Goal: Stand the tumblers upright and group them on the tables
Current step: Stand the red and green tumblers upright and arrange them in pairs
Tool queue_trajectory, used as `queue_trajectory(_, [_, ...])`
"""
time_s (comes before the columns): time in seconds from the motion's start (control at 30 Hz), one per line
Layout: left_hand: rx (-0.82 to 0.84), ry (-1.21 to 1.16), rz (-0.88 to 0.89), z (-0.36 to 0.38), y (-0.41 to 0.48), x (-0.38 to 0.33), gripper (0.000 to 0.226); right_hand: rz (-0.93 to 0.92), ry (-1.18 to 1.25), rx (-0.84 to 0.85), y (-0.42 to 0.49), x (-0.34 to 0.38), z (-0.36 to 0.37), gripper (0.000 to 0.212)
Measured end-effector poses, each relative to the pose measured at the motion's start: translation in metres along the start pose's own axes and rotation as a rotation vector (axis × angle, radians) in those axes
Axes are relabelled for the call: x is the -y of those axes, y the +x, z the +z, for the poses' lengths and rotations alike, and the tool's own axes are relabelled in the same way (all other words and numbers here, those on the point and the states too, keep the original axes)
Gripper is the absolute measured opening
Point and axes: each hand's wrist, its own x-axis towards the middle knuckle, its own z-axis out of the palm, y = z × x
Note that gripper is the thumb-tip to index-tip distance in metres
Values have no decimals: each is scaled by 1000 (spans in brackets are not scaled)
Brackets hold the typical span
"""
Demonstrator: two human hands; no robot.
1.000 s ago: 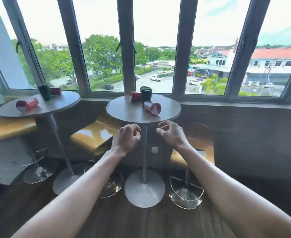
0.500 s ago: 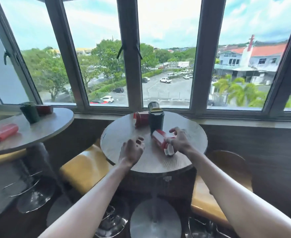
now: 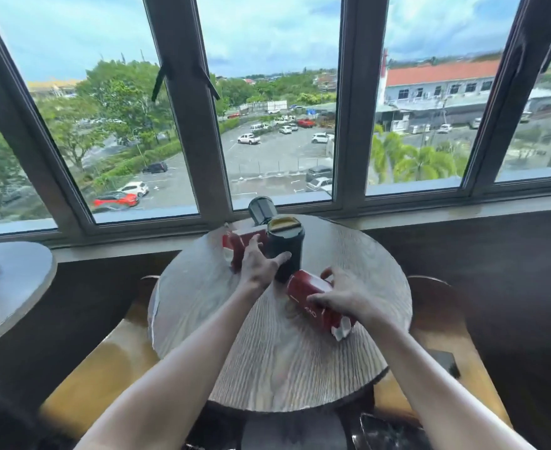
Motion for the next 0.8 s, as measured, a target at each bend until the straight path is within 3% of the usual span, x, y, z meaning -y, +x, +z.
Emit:
queue_trajectory(0.13, [102, -132, 37, 9, 22, 0, 87, 15, -2, -29, 9, -1, 2, 71])
queue_trajectory(0.27, [113, -200, 43, 18, 31, 3, 91, 26, 14, -17, 15, -3, 3, 76])
queue_trajectory(0.8, [48, -172, 57, -25, -7, 24, 81, 9, 39, 26, 18, -7, 1, 79])
